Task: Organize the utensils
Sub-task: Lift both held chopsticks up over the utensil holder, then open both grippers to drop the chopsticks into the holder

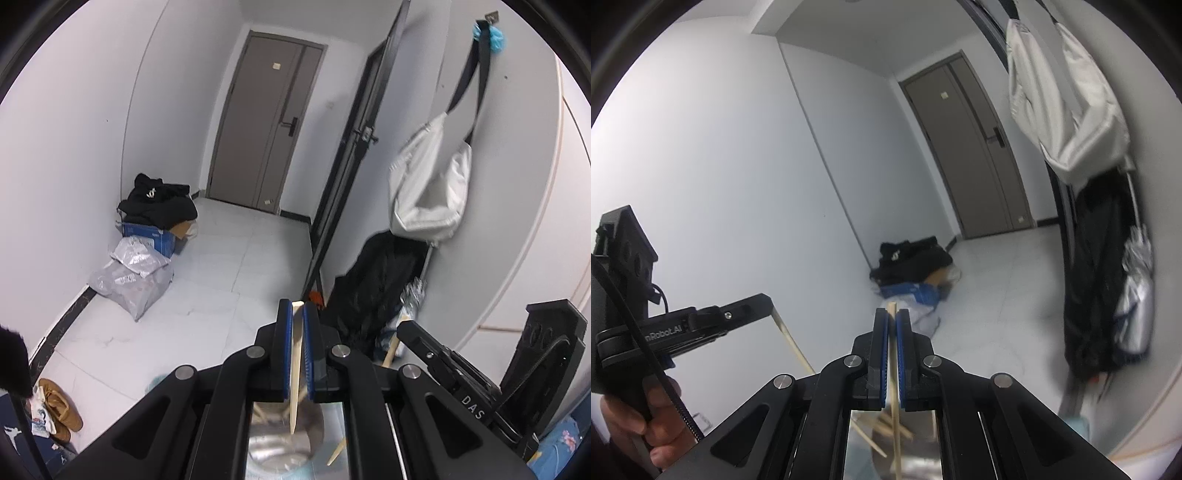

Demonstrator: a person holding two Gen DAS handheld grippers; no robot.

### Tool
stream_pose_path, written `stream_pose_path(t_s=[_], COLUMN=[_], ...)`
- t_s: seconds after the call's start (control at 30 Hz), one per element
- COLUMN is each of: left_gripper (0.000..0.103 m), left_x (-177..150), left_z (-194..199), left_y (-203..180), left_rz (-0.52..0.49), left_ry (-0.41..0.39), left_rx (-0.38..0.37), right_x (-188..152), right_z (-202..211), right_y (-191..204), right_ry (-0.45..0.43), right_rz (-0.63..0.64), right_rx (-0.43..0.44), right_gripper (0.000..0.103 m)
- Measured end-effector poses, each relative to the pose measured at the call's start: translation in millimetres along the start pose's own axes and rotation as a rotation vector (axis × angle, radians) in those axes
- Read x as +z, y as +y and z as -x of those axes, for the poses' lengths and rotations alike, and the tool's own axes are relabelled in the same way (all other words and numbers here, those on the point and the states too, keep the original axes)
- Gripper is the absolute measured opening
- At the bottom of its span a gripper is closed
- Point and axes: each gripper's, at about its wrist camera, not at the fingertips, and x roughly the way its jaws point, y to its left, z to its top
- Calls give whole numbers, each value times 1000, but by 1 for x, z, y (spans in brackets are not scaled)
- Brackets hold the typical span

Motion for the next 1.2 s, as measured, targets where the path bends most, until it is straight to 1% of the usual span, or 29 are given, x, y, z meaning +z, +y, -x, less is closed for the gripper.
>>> stream_pose_path(t_s=[0.13,0.27,0.4,0.57,0.7,0.87,1.2], left_gripper=[3,2,3,2,2,3,3], left_x=[2,-7,-14,-21,-24,-27,-38], left_z=[-17,-36,-48,-60,-64,-68,-78], left_y=[7,17,26,35,35,31,32], left_rz=[14,16,23,44,48,30,8], left_ry=[-3,16,35,59,70,94,158], left_rx=[3,8,8,4,-3,-5,-6], right_x=[15,19,13,-2,-12,-20,-36], right_z=[-25,-47,-70,-92,-97,-100,-95], right_y=[-3,-3,-3,-12,-16,-16,-20], right_ry=[-37,-64,-68,-38,-28,-7,82], right_rz=[32,54,85,77,84,102,150], right_rx=[-21,-21,-21,-12,5,27,68], right_gripper=[3,3,3,3,3,3,4])
